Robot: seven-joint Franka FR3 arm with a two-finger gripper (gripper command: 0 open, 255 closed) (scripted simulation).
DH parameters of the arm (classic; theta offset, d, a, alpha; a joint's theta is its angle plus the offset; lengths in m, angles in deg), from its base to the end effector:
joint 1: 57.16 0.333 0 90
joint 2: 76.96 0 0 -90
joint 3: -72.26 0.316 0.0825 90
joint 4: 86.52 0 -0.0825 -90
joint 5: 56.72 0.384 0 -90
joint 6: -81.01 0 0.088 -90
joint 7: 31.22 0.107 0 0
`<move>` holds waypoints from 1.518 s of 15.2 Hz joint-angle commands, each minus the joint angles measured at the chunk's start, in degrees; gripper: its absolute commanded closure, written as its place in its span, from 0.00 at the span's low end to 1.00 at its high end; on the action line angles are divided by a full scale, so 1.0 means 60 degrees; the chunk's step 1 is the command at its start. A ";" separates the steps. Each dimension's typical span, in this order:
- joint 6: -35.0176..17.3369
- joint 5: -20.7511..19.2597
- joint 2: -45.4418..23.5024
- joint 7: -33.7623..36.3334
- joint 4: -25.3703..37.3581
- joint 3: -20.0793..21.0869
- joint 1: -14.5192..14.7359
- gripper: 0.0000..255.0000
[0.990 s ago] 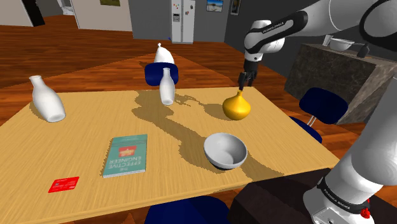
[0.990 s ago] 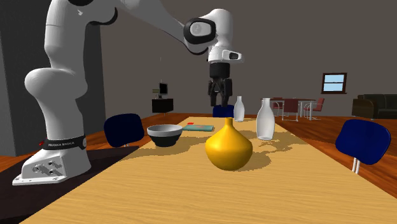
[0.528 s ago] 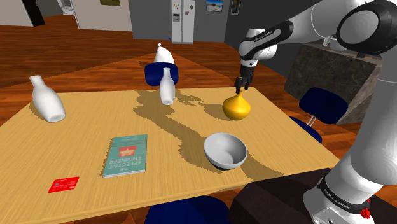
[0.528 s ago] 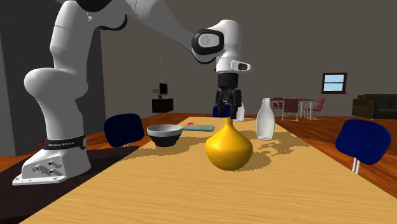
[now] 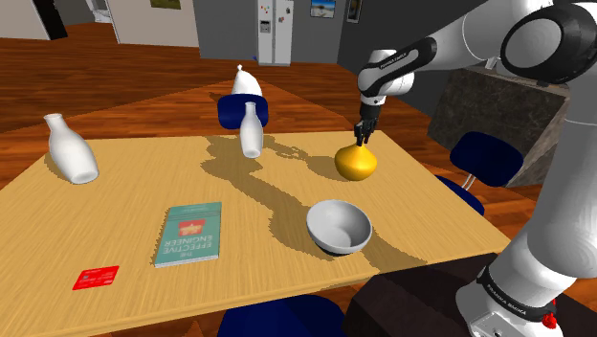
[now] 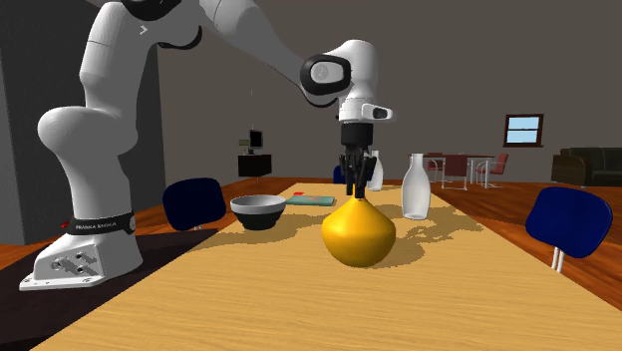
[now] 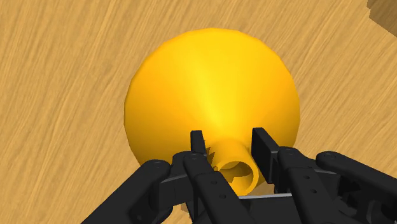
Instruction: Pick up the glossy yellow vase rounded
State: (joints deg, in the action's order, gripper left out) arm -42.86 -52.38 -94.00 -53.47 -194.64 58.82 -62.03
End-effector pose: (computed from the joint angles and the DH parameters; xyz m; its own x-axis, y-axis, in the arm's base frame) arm 0.5904 -0.1843 0.3529 0.9993 0.0355 -0.0145 0.0356 -0.9994 0.0004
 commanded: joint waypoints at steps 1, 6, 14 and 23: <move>-0.0003 0.0000 -0.0009 -0.0002 -0.0003 -0.0002 -0.0003 1.00; -0.0010 -0.0005 0.0012 0.0003 -0.0031 -0.0002 0.0002 1.00; 0.0888 -0.0145 0.0450 0.0091 0.0443 -0.0048 0.0035 1.00; 0.1719 -0.0238 0.0747 0.0150 0.0986 -0.0073 0.0051 1.00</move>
